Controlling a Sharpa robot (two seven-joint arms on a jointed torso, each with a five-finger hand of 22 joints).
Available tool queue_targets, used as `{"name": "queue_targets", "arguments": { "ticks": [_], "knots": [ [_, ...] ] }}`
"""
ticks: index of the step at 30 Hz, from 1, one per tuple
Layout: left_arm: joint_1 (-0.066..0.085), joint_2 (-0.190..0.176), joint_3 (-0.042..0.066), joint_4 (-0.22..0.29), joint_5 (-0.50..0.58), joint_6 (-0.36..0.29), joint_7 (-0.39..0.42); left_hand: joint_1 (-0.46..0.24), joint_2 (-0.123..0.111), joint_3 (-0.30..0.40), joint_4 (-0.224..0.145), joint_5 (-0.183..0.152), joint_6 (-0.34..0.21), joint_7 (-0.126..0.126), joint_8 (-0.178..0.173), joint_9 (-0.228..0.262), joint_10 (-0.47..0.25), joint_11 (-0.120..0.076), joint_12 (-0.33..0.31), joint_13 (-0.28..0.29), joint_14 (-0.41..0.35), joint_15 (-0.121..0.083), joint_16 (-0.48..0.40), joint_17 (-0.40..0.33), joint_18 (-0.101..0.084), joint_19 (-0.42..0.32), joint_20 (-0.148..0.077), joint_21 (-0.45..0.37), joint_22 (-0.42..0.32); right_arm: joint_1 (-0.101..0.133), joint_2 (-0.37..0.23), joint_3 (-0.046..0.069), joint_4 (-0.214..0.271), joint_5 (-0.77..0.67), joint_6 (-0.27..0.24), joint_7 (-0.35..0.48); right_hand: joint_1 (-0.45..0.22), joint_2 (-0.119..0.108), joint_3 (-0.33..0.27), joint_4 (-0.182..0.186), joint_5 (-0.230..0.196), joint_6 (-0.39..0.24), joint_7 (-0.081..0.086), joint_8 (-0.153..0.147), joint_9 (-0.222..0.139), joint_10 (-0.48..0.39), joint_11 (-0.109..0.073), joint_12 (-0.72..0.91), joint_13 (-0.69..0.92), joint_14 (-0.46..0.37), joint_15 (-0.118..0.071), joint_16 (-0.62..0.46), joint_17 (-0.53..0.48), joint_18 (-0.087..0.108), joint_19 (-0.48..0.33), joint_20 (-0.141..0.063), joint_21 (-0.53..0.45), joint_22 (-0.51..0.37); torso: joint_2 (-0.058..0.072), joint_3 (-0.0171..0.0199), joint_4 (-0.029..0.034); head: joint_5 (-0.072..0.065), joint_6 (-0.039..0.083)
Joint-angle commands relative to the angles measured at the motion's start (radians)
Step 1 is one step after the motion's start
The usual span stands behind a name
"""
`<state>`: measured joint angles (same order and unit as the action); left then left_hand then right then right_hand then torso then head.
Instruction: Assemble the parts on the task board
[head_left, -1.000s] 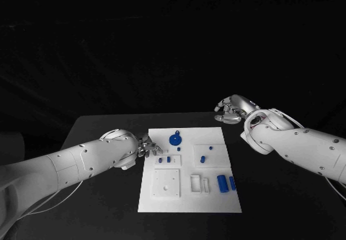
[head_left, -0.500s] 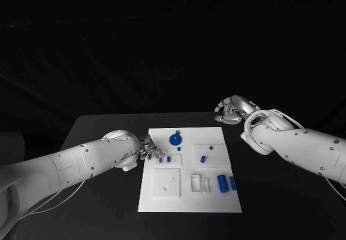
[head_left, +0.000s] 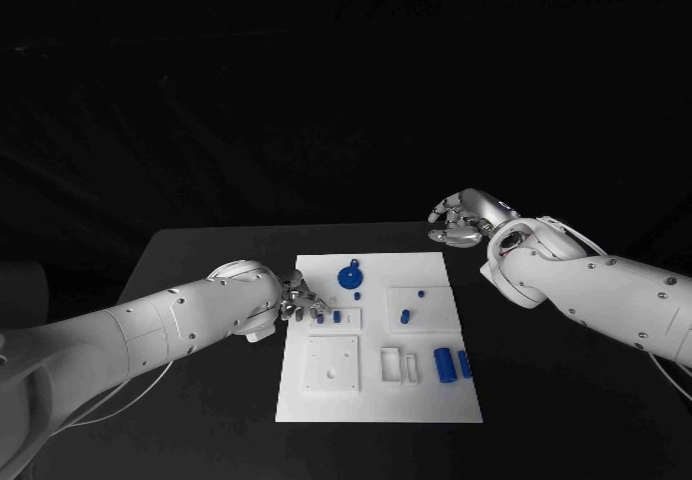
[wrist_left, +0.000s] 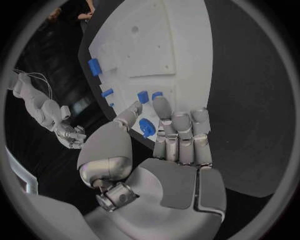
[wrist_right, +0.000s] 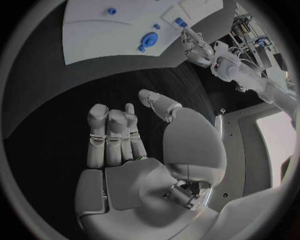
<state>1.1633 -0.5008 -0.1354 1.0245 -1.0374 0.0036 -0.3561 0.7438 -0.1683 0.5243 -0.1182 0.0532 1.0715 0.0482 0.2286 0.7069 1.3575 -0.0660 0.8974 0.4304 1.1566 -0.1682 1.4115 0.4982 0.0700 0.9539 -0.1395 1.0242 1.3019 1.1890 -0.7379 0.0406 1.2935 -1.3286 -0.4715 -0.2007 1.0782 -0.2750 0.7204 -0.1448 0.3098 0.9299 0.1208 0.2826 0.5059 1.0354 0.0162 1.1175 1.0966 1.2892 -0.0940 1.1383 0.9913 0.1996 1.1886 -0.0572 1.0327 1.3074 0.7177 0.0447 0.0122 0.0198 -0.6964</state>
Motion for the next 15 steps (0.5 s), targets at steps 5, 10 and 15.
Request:
{"name": "queue_targets", "arguments": {
  "ticks": [5, 10, 15],
  "knots": [
    [-0.001, 0.002, -0.001, -0.005, -0.028, 0.038, 0.000, 0.002, 0.014, -0.013, -0.007, -0.004, 0.000, 0.001, 0.002, 0.001, -0.004, 0.002, -0.001, 0.001, -0.005, -0.002, 0.005, 0.001, -0.006, -0.004, -0.118, -0.002, 0.002, -0.001, -0.001, 0.000, 0.002, -0.003, 0.009, 0.009, -0.007, 0.004, -0.004, 0.000, 0.006, -0.001, 0.007, -0.007, 0.000, -0.006, -0.002, 0.003, -0.002, 0.008, -0.001, -0.006, 0.001, 0.062, 0.001, -0.005, -0.006, 0.006, -0.001, 0.0002, 0.0011, -0.003, -0.005],
    [-0.004, 0.007, -0.002, -0.007, -0.028, 0.046, 0.000, 0.012, 0.024, -0.021, -0.019, -0.004, 0.001, 0.000, 0.004, 0.002, -0.005, 0.001, 0.000, 0.002, -0.006, -0.003, 0.006, 0.000, -0.005, -0.005, -0.119, -0.001, 0.003, -0.001, 0.000, 0.000, 0.001, -0.003, 0.009, 0.009, -0.007, 0.004, -0.005, 0.000, 0.007, -0.001, 0.007, -0.007, 0.000, -0.006, -0.002, 0.003, -0.002, 0.008, -0.001, -0.006, 0.001, 0.062, 0.001, -0.005, -0.007, 0.006, -0.001, -0.0003, 0.0011, -0.003, -0.005],
    [-0.006, 0.010, -0.002, -0.013, -0.028, 0.047, 0.000, 0.033, 0.041, -0.027, -0.040, -0.003, 0.001, -0.001, 0.005, 0.001, -0.005, 0.001, 0.000, 0.002, -0.006, -0.003, 0.006, 0.000, -0.005, -0.005, -0.119, -0.001, 0.004, -0.001, 0.000, 0.000, 0.002, -0.003, 0.009, 0.009, -0.007, 0.004, -0.005, 0.000, 0.007, -0.001, 0.007, -0.007, 0.000, -0.006, -0.002, 0.003, -0.002, 0.008, -0.001, -0.006, 0.001, 0.062, 0.001, -0.005, -0.007, 0.006, -0.001, -0.0001, 0.0002, -0.003, -0.007]
  ]
}}
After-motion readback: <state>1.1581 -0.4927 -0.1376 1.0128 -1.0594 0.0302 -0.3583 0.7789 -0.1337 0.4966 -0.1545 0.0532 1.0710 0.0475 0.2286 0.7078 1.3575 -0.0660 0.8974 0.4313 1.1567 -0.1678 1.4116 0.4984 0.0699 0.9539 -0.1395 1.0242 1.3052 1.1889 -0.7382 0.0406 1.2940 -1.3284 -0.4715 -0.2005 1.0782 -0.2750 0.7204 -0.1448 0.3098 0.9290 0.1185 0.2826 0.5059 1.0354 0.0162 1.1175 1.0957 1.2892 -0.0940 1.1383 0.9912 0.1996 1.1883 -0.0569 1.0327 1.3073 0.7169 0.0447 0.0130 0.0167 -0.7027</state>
